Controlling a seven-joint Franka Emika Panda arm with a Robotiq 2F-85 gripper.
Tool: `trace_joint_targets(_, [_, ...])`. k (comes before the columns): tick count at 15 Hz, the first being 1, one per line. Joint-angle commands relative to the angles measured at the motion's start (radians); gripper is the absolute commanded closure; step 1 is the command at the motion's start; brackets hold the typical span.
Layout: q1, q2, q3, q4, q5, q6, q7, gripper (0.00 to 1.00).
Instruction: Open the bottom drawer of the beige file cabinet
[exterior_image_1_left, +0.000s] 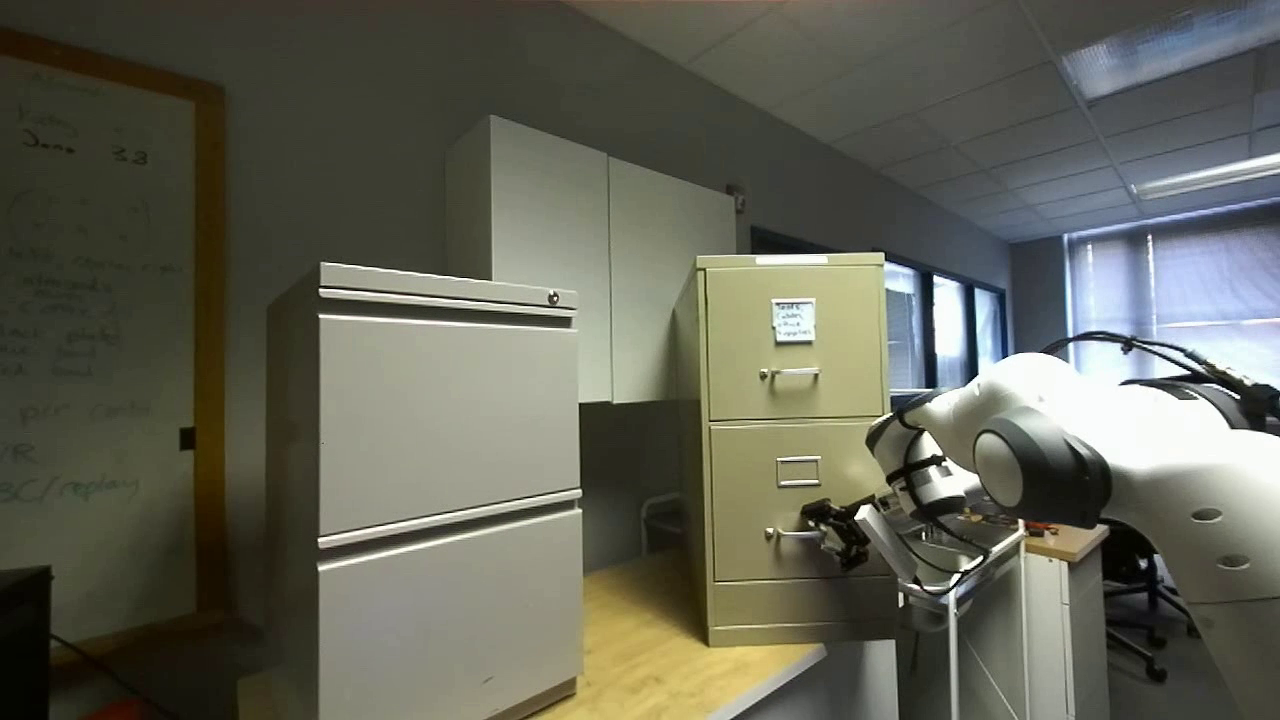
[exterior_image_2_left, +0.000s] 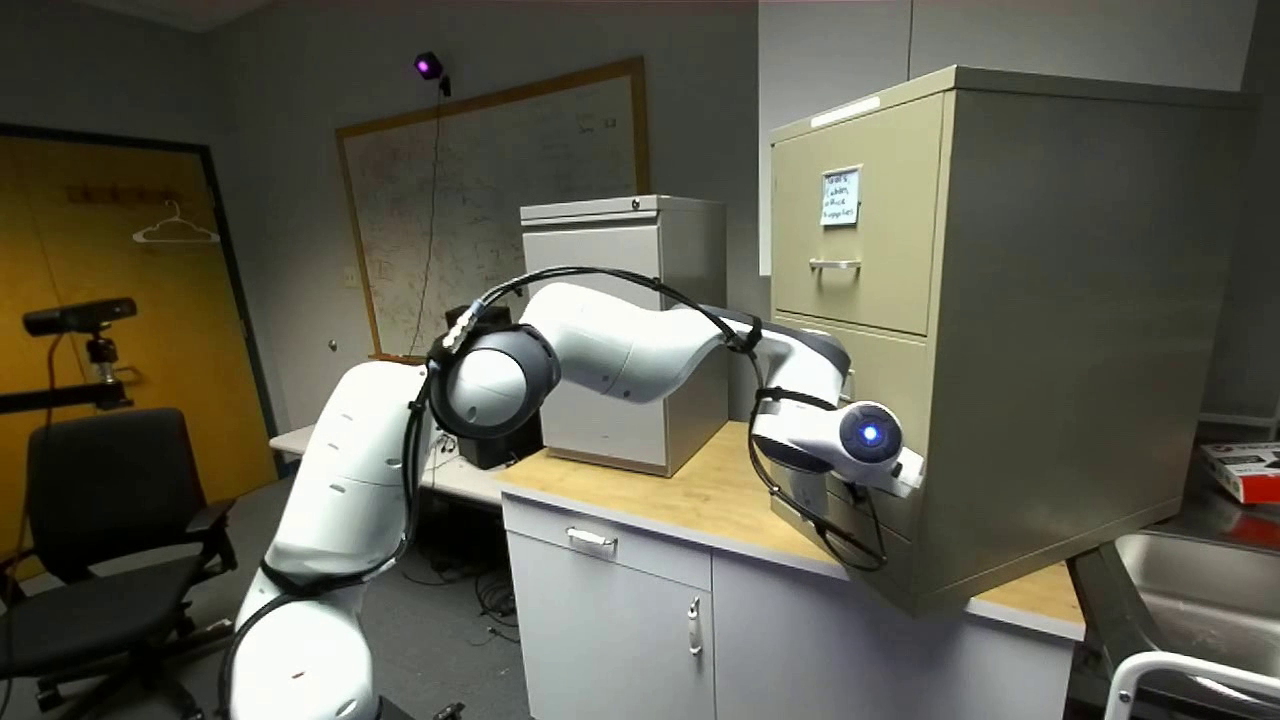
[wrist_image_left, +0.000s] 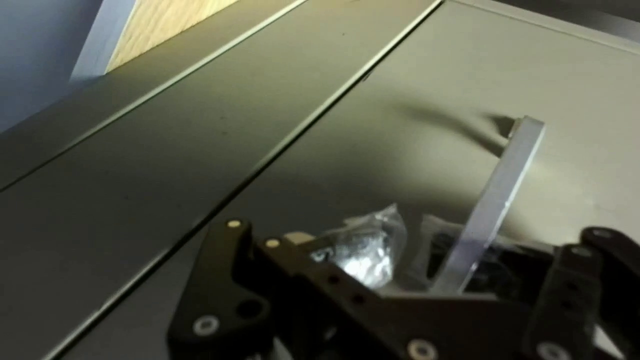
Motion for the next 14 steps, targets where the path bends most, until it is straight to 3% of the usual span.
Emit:
trace_joint_targets(1, [0.001,0.013,0.025,0.017,-0.142,-0.001,0.067,1.00])
trace_joint_targets(7, [0.045,-0.143,0.072,-0.167,-0.396,0.086,0.058,1.00])
trace_joint_targets(14, [0.011,-0.211,0.126,-0.287,-0.393,0.181,0.010,1.00])
